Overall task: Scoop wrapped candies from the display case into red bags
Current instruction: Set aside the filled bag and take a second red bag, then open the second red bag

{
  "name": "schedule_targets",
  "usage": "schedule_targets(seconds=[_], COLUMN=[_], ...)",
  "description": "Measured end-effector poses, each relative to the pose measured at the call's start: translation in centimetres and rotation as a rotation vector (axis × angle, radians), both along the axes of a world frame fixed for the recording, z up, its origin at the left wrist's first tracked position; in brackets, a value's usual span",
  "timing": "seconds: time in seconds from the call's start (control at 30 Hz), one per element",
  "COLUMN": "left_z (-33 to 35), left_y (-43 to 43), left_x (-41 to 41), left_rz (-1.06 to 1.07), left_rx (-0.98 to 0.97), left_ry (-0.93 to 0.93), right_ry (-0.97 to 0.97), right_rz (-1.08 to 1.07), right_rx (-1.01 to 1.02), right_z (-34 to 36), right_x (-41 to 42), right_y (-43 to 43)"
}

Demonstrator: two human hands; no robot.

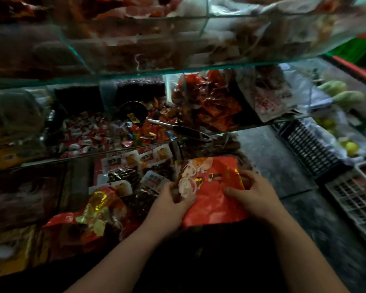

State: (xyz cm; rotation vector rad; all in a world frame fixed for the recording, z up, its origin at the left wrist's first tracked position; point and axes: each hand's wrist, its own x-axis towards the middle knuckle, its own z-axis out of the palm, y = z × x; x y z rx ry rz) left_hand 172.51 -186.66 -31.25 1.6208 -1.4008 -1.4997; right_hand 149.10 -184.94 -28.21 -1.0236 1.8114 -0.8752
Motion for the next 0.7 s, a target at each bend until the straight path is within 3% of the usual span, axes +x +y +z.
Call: schedule_targets(seconds=[0.13, 0.23, 0.37, 0.43, 0.53, 0.7], left_z=[-1.0, -2.9, -5.6, -7.0, -7.9, -7.8], left_y=[-2.5, -3.5, -3.5, -3.9, -4.5, -5.1], left_x=[-6.1, -8.7, -9.2, -9.4, -10.3, -10.8], left_rz=[-0.215, -0.313, -0.346, -0.521, -0.816, -0.769], left_rx=[-0.051, -0.131, -0.415, -0.467, -0.497, -0.51], left_ry=[-0.152, -0.378, -0.601, -0.677, -0.941, -0.939], right_ry=[0.121, 0.208, 0.372, 0.512, 0.749, 0.722], right_rz=[-0.077, 0.025, 0.281, 0.42, 0.47, 0.39], right_rx=[0.001, 0.126, 0.217, 0.36, 0.529, 0.543], right_z=[-1.4, -3.4, -6.8, -8.7, -11.7, -11.8], right_x=[-5.6, -8.0, -7.9, -6.7, -4.8, -4.4], right_y=[-2.5, -4.7, -7.3, -7.9, -7.9, -8.1])
